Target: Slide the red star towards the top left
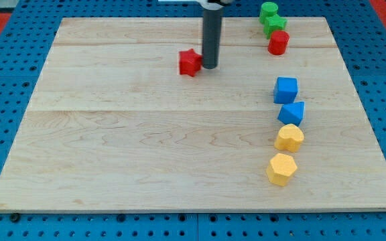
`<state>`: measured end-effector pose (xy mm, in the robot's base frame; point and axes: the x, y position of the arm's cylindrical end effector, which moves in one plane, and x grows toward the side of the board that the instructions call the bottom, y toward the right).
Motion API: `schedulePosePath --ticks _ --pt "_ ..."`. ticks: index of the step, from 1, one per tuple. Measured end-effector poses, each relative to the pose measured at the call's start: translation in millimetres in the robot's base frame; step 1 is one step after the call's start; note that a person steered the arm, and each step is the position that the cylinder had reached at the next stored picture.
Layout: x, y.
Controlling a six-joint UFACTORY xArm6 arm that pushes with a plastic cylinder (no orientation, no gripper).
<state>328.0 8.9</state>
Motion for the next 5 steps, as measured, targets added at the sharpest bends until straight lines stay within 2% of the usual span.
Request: schedulePosePath --ticks 1,4,5 --pt "0 -70" --pt "8 -134" --pt "8 -135"
